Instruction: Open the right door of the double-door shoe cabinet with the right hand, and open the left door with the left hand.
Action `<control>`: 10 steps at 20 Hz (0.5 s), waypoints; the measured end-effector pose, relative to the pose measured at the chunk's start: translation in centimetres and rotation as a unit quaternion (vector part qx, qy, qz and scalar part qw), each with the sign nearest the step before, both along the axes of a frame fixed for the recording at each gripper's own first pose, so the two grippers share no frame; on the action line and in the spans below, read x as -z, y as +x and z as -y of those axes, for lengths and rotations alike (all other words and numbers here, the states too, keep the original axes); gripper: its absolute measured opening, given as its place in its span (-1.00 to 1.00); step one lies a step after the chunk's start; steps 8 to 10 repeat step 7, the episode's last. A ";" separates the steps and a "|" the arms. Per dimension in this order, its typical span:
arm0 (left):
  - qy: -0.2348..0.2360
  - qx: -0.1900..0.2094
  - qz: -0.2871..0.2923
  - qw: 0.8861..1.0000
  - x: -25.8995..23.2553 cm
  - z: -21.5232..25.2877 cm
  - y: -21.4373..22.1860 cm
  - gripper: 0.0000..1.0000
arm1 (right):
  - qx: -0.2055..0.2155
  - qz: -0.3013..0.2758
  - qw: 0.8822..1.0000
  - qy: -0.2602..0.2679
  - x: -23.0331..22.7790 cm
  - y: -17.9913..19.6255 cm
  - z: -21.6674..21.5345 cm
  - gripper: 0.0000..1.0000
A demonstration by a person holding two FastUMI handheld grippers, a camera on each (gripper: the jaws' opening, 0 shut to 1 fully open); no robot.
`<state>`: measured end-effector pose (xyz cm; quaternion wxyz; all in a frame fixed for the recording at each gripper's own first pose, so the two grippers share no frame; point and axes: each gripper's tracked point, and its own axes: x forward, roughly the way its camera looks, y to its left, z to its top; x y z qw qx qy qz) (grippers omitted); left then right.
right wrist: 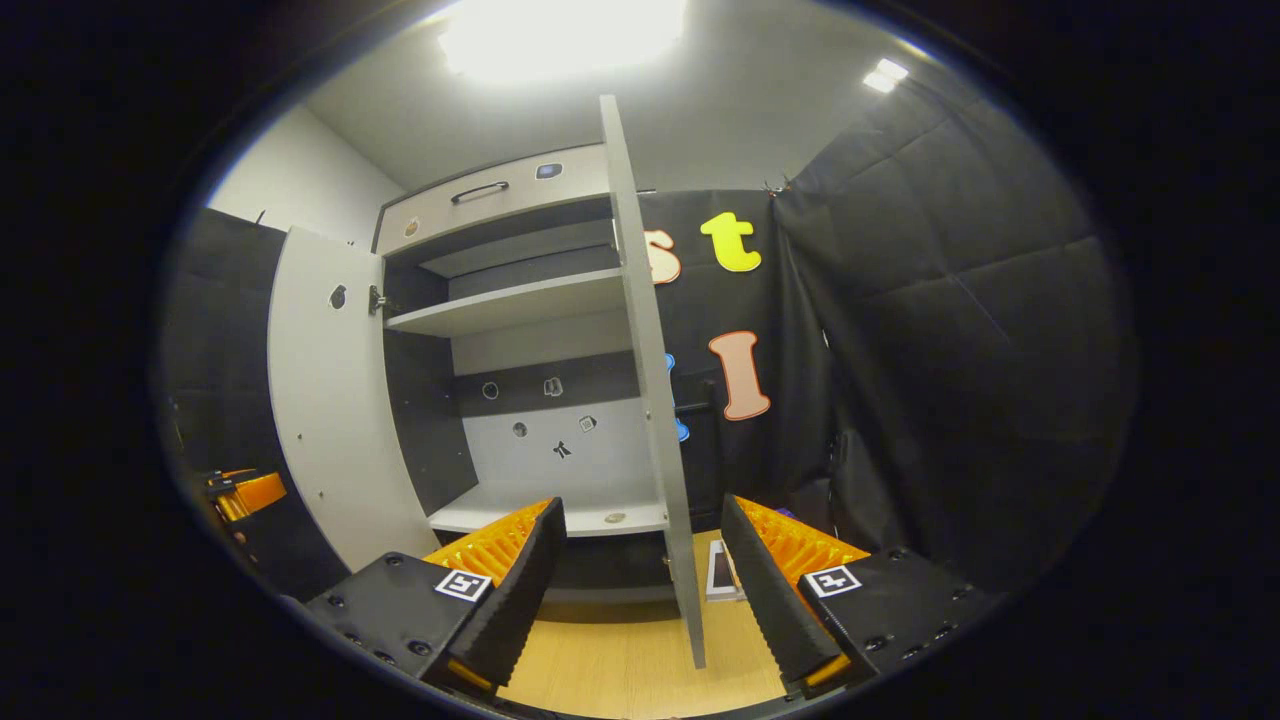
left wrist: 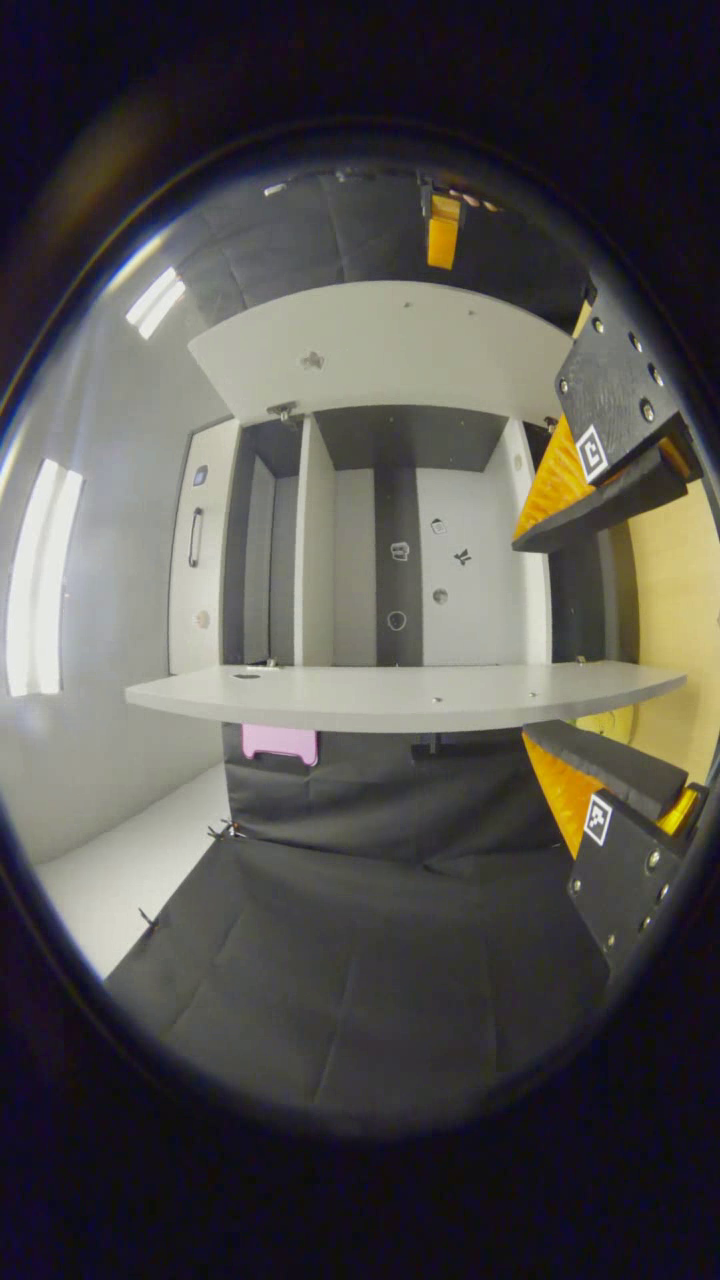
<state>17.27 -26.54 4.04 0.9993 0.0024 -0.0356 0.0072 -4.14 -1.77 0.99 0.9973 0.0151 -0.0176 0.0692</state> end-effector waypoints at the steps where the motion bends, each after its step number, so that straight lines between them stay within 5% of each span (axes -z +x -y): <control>1: 0.001 0.003 -0.004 1.000 0.4 -0.3 0.3 0.92 | -0.003 0.003 1.000 -0.003 0.0 -0.1 -0.6 0.95; 10: 0.009 0.044 -0.013 0.999 1.5 0.0 0.1 0.96 | 0.001 0.009 1.000 -0.016 0.8 -0.1 -3.0 0.95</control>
